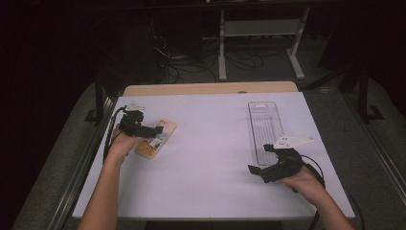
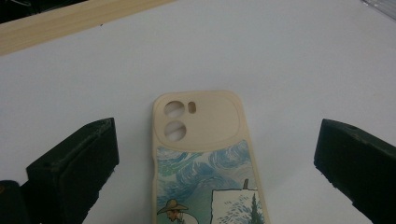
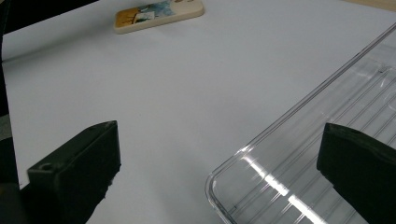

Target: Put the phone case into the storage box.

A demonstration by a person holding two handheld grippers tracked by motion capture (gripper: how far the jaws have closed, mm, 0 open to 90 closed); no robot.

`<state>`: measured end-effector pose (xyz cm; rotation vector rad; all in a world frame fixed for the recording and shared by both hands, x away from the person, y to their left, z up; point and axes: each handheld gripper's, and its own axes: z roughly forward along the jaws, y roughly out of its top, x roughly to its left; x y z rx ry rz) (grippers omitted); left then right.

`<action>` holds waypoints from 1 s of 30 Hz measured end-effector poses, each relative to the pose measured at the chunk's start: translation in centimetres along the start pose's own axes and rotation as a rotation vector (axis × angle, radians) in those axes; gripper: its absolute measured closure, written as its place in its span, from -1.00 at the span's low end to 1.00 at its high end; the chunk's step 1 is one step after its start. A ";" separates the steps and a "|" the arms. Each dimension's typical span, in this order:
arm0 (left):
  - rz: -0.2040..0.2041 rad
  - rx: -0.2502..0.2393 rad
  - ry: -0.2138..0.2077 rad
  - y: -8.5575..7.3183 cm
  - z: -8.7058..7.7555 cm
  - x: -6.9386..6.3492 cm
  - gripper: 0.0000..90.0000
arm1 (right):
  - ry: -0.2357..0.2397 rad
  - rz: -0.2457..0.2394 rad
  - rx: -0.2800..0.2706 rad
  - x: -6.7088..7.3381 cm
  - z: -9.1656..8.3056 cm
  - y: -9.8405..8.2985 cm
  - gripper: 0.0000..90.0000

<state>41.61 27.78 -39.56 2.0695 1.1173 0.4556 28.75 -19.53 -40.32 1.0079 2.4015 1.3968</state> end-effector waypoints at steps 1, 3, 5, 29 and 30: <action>0.001 0.001 0.004 -0.1 0.1 0.0 -1.00 | 0.000 0.001 0.000 0.0 0.0 0.0 -1.00; -0.001 0.010 0.007 -0.3 0.2 0.0 -1.00 | 0.000 0.001 0.001 0.0 0.0 0.0 -1.00; 0.007 0.023 0.017 -0.5 0.4 0.0 -1.00 | 0.000 0.000 0.000 0.0 0.0 0.0 -1.00; 0.012 0.110 0.035 -2.3 2.0 -0.4 -1.00 | 0.000 -0.008 0.001 0.0 0.0 0.0 -1.00; 0.017 0.115 0.035 -2.4 2.1 -0.4 -1.00 | 0.000 -0.008 0.001 0.0 0.0 0.0 -1.00</action>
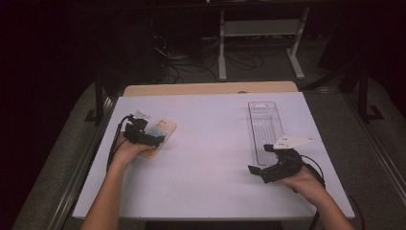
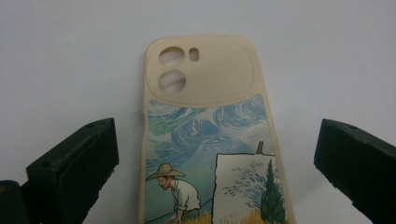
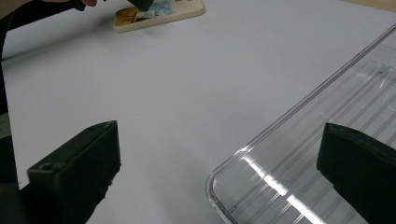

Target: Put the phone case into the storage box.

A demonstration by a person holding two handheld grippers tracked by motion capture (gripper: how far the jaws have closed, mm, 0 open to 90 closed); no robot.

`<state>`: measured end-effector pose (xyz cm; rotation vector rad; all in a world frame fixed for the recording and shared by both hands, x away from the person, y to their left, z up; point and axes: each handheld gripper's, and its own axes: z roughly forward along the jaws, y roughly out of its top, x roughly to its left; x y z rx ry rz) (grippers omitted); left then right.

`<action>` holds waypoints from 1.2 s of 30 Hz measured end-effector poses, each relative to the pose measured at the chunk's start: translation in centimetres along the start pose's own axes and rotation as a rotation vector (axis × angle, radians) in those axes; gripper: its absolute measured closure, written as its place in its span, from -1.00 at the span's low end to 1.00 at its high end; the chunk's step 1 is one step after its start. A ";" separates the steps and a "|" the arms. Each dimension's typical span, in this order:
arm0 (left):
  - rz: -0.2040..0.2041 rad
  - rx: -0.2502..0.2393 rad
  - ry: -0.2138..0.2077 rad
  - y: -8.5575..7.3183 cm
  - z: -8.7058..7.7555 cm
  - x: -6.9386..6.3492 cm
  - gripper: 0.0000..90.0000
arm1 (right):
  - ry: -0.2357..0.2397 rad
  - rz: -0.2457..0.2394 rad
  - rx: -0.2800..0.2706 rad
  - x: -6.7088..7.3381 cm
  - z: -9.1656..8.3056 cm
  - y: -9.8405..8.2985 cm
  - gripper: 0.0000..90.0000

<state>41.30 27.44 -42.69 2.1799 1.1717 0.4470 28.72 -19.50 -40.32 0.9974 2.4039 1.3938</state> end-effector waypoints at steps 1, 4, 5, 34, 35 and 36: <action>-0.006 0.002 -0.001 -0.1 0.1 0.0 -1.00 | 0.000 -0.001 0.000 0.0 0.0 0.0 -1.00; -0.011 0.008 -0.004 -0.2 0.3 -0.1 -1.00 | 0.000 -0.001 0.001 0.0 0.0 0.0 -1.00; -0.010 0.010 -0.003 -0.2 0.4 -0.1 -1.00 | 0.000 -0.002 0.001 0.0 0.0 0.0 -1.00; 0.036 0.099 0.013 -0.8 1.5 -0.6 -0.87 | 0.003 -0.002 0.003 0.0 0.0 0.0 -1.00; 0.037 0.103 0.013 -0.8 1.4 -0.6 -0.86 | 0.003 -0.002 0.003 0.0 0.0 0.0 -1.00; 0.029 0.100 0.011 -0.8 1.5 -0.6 -0.86 | 0.003 -0.002 0.003 0.0 0.0 0.0 -1.00</action>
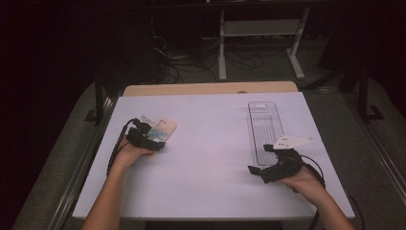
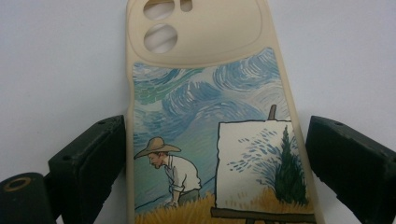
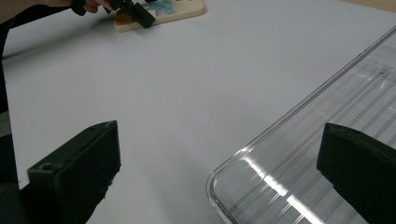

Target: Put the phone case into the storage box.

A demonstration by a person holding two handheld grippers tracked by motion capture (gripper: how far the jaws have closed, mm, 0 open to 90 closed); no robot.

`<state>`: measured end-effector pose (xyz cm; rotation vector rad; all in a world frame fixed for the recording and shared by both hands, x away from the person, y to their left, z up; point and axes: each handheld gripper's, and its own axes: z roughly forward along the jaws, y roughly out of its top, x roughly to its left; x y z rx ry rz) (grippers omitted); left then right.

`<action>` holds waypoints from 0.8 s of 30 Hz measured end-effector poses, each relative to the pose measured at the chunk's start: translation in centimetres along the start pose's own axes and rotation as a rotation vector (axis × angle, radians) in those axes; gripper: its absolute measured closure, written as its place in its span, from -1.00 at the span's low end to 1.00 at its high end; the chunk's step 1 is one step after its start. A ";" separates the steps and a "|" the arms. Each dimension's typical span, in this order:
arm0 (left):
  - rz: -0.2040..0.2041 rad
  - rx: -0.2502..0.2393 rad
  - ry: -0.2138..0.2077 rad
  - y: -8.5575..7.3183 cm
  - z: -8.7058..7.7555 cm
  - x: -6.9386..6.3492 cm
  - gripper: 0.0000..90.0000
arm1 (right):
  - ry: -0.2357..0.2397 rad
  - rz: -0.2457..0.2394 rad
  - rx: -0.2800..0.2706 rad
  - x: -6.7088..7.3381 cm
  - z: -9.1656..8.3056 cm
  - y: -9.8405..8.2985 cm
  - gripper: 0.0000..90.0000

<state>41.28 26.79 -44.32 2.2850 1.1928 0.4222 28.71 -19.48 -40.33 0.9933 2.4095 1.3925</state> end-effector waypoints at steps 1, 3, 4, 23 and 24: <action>-0.002 -0.001 -0.004 0.0 0.0 0.1 -0.85 | 0.000 0.000 0.000 0.0 0.0 0.0 -1.00; -0.016 -0.003 -0.014 -0.1 0.0 0.1 -0.83 | 0.000 0.001 0.000 0.0 0.0 0.0 -1.00; -0.020 -0.002 -0.016 -0.1 0.0 0.1 -0.82 | 0.000 0.001 0.000 0.0 0.0 0.0 -1.00; -0.022 -0.013 -0.013 -0.3 0.0 0.2 -0.80 | 0.000 0.000 -0.002 0.0 0.0 0.0 -1.00; -0.021 -0.016 -0.014 -0.3 0.0 0.2 -0.79 | -0.001 0.000 -0.002 0.0 0.0 0.0 -1.00</action>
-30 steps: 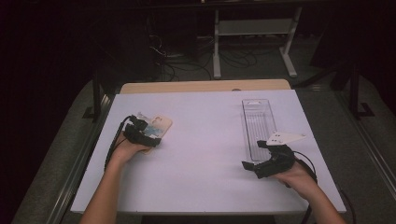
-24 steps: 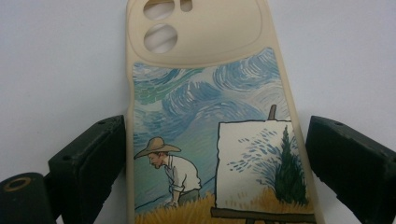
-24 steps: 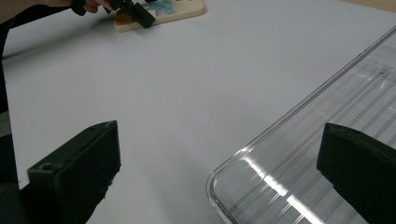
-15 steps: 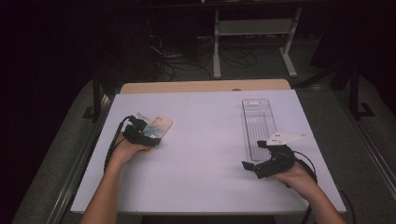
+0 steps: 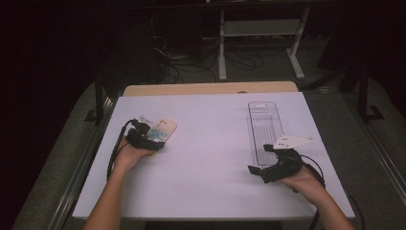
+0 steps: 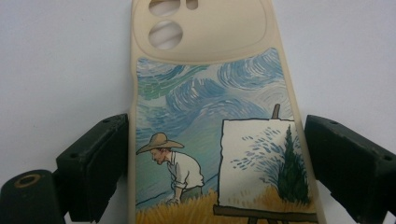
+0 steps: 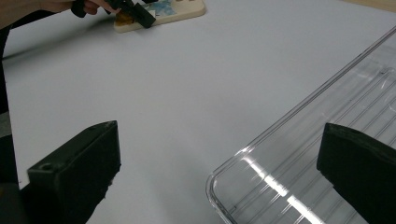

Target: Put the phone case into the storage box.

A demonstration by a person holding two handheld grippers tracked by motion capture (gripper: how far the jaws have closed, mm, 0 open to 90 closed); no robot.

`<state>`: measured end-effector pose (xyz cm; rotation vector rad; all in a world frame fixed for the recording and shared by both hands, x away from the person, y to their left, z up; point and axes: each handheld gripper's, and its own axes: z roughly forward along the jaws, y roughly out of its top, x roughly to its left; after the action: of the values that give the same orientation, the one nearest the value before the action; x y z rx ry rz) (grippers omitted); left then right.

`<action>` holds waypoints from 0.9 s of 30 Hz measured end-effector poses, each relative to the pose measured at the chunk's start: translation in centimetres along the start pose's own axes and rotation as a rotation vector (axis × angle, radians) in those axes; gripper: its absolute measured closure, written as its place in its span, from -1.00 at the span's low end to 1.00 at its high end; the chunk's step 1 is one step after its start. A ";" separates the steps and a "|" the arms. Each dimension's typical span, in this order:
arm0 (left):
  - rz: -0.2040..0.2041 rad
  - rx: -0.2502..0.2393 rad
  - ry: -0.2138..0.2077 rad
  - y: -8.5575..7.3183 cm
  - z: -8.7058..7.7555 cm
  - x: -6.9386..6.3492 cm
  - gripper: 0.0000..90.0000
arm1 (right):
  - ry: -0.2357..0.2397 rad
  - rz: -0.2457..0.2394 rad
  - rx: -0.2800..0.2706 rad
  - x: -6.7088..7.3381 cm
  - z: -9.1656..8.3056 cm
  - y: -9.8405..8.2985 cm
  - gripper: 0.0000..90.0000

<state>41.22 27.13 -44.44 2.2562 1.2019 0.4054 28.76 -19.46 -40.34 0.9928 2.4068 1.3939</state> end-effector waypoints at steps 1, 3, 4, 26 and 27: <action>-0.002 0.000 -0.003 0.0 0.0 0.1 -0.78 | 0.000 0.000 0.000 0.0 0.0 0.0 -1.00; -0.008 -0.006 -0.007 0.0 -0.1 0.2 -0.76 | 0.001 0.000 0.000 0.0 0.0 0.0 -1.00; -0.002 -0.005 -0.007 0.0 -0.1 0.2 -0.76 | 0.002 0.001 0.000 0.0 0.0 0.0 -1.00; 0.037 -0.043 -0.041 1.2 -1.7 -0.2 -0.75 | 0.005 -0.001 0.000 0.0 0.0 0.0 -1.00; 0.049 -0.045 -0.045 1.3 -1.9 -0.2 -0.75 | 0.005 -0.001 0.000 0.0 0.0 0.0 -1.00</action>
<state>41.01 27.02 -42.17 2.2478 1.1063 0.3937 28.76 -19.52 -40.34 0.9897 2.4102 1.3976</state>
